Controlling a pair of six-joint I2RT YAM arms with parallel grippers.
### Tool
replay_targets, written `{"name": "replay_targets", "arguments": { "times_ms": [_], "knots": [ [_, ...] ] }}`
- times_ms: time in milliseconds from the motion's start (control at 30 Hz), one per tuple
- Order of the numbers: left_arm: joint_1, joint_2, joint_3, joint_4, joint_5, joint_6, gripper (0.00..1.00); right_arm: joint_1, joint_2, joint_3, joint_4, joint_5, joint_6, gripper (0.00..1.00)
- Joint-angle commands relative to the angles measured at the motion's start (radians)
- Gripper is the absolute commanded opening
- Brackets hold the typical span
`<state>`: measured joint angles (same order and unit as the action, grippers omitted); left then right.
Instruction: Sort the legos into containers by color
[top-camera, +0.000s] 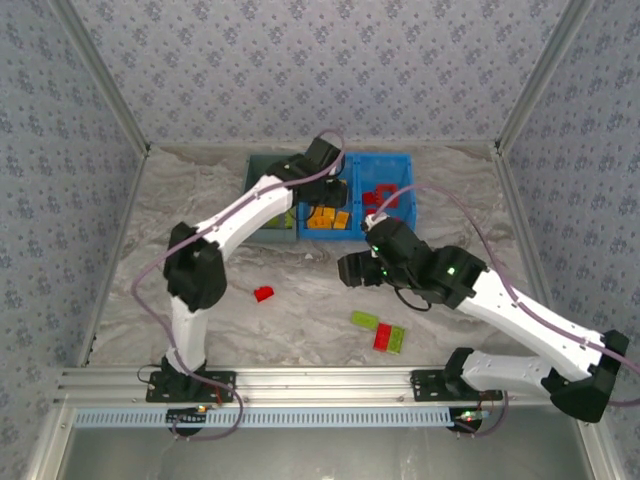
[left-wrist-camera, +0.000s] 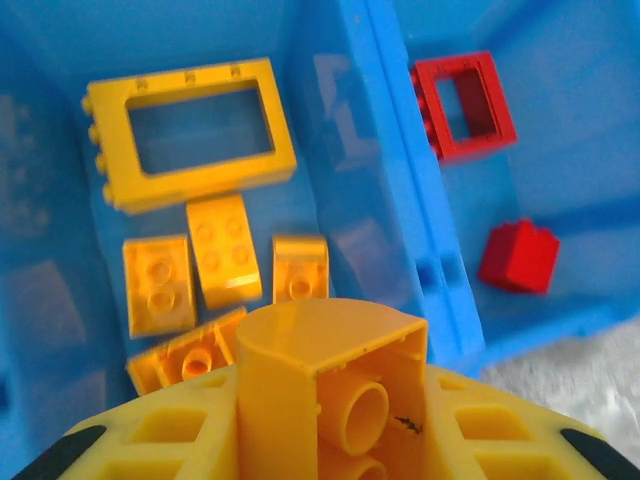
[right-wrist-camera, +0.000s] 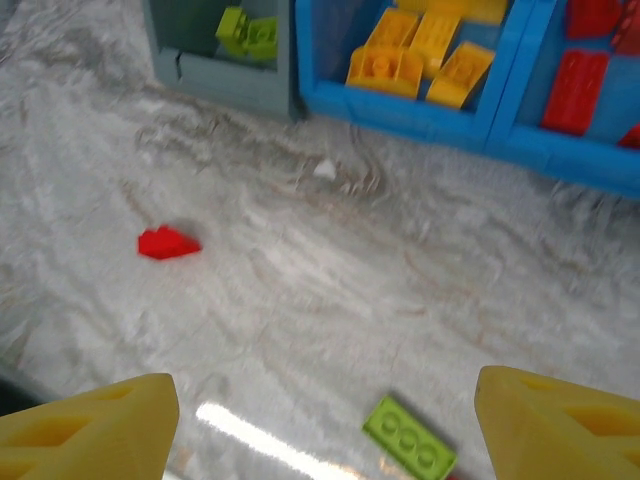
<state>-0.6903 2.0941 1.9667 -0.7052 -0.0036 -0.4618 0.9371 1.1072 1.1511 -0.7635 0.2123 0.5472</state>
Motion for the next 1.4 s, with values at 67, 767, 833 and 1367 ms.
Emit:
{"name": "replay_targets", "arguments": {
  "times_ms": [67, 767, 833, 1367],
  "knots": [
    [0.031, 0.201, 0.266, -0.146, 0.071, -0.009, 0.31, 0.019, 0.089, 0.087, 0.159, 0.254, -0.082, 0.8],
    [0.069, 0.347, 0.359, -0.115, 0.199, -0.078, 0.51, 0.019, 0.151, 0.112, 0.189, 0.265, -0.057, 0.81],
    [0.068, 0.332, 0.359, -0.12, 0.198, -0.08, 0.54, 0.019, 0.148, 0.112, 0.184, 0.265, -0.056, 0.81],
    [0.062, -0.125, 0.056, -0.082, -0.033, -0.117, 0.4, 0.042, 0.092, 0.012, 0.168, 0.248, -0.034, 0.76]
  ]
}}
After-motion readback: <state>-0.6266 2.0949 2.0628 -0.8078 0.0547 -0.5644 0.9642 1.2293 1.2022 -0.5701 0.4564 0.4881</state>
